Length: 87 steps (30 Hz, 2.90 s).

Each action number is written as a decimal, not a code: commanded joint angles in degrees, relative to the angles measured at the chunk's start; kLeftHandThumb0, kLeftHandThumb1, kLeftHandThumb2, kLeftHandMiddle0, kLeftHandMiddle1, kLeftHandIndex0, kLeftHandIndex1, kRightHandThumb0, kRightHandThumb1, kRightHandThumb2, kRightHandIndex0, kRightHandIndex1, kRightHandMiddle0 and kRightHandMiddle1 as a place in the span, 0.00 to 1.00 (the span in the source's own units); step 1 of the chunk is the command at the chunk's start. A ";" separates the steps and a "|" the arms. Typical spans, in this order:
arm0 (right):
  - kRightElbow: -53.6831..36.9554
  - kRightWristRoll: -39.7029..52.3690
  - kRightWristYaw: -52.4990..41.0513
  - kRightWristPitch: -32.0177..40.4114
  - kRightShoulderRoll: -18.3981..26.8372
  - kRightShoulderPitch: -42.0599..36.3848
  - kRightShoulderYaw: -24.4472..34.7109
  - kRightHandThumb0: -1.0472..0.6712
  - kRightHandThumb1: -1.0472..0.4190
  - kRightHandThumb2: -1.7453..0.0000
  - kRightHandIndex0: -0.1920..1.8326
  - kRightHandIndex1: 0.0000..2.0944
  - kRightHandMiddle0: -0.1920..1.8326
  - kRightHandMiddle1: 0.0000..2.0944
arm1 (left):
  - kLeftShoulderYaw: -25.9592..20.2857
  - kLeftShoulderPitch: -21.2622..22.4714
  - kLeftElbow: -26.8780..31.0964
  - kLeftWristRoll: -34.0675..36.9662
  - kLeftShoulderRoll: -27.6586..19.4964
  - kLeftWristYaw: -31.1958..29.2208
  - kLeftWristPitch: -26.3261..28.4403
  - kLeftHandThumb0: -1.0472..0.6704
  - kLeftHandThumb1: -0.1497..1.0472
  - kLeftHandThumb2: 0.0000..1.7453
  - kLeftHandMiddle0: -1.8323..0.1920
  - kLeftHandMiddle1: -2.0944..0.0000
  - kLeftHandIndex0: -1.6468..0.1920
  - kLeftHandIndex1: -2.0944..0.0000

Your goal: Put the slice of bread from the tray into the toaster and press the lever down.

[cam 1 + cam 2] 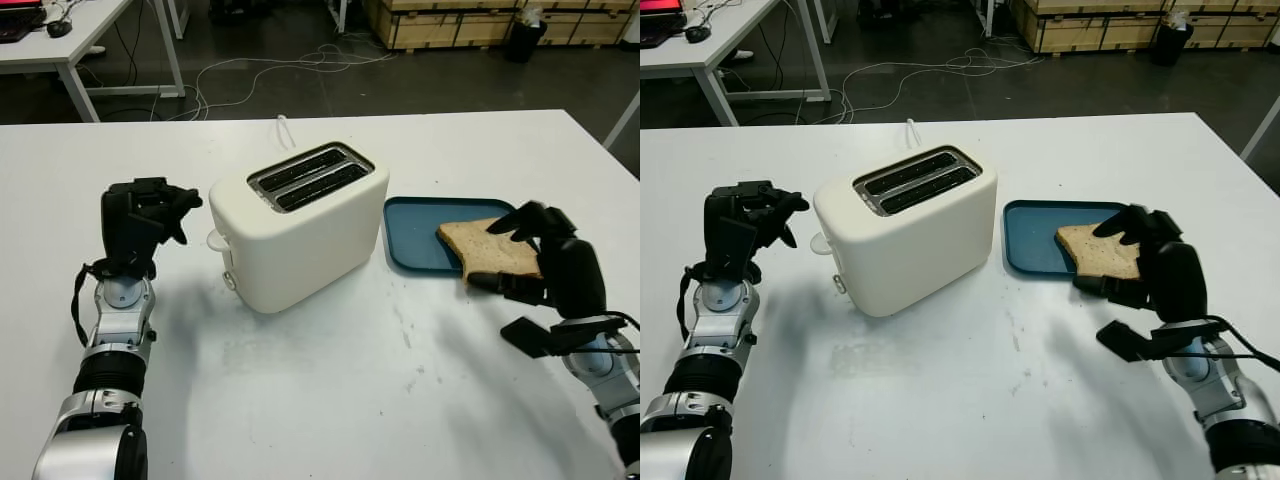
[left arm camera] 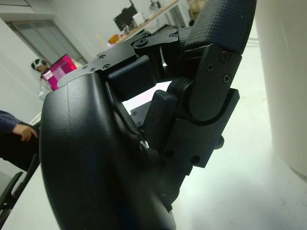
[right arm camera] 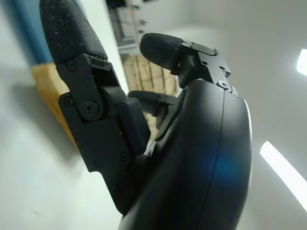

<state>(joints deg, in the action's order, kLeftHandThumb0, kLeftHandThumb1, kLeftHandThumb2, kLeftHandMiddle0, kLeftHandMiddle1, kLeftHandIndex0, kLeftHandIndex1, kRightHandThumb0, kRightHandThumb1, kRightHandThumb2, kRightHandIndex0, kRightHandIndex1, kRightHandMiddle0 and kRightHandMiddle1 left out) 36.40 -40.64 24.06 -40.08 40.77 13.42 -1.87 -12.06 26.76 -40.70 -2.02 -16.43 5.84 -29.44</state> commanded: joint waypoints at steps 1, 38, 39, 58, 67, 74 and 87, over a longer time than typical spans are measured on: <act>-0.91 -5.46 2.25 2.50 3.91 1.54 -2.40 0.00 0.17 1.00 0.11 0.83 0.10 0.75 | -0.19 1.13 -0.60 0.44 -0.66 -0.19 -0.34 0.00 0.89 0.10 0.13 0.40 0.05 0.71; 13.76 -17.51 15.92 24.88 3.73 9.46 -21.62 0.25 0.36 0.96 0.18 0.80 0.12 0.69 | 0.27 1.44 -0.56 0.17 -1.39 0.27 -0.25 0.00 0.89 0.11 0.13 0.39 0.05 0.70; 14.41 -17.38 16.34 24.88 3.57 9.73 -22.01 0.26 0.37 0.95 0.19 0.79 0.13 0.68 | 0.15 1.43 -0.48 0.56 -1.29 -0.02 -0.15 0.00 0.89 0.11 0.13 0.39 0.05 0.70; 23.54 -17.00 13.88 25.62 0.72 15.14 -30.31 0.15 0.60 0.46 0.36 0.67 0.30 0.53 | -0.53 1.40 -0.17 0.52 -1.82 0.80 -0.33 0.00 0.89 0.12 0.13 0.39 0.05 0.68; 23.56 -18.69 16.85 27.71 0.43 16.50 -34.21 0.15 0.37 0.29 0.67 0.64 0.59 0.55 | -0.28 1.20 -0.18 0.64 -1.82 0.98 -0.43 0.00 0.89 0.12 0.13 0.39 0.05 0.67; 24.40 -17.43 23.19 25.55 1.42 17.18 -35.46 0.05 0.11 0.52 0.87 0.82 0.74 0.72 | -0.40 1.32 -0.44 1.42 -1.56 0.54 -0.45 0.00 0.89 0.10 0.13 0.39 0.05 0.67; 23.31 -12.10 15.67 20.39 2.65 18.51 -31.62 0.14 0.11 0.45 0.86 0.79 0.75 0.72 | -0.29 1.22 -0.48 1.53 -1.52 0.50 -0.66 0.00 0.89 0.10 0.13 0.39 0.05 0.68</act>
<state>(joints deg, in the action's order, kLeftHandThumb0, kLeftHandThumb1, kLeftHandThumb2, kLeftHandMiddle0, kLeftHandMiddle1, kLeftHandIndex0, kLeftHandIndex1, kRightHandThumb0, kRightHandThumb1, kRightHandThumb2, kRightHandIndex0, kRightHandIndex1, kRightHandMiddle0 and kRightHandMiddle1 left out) 59.79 -54.10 40.86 -18.13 42.94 32.00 -34.11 -12.18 27.31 -41.42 -0.97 -18.00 6.76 -29.44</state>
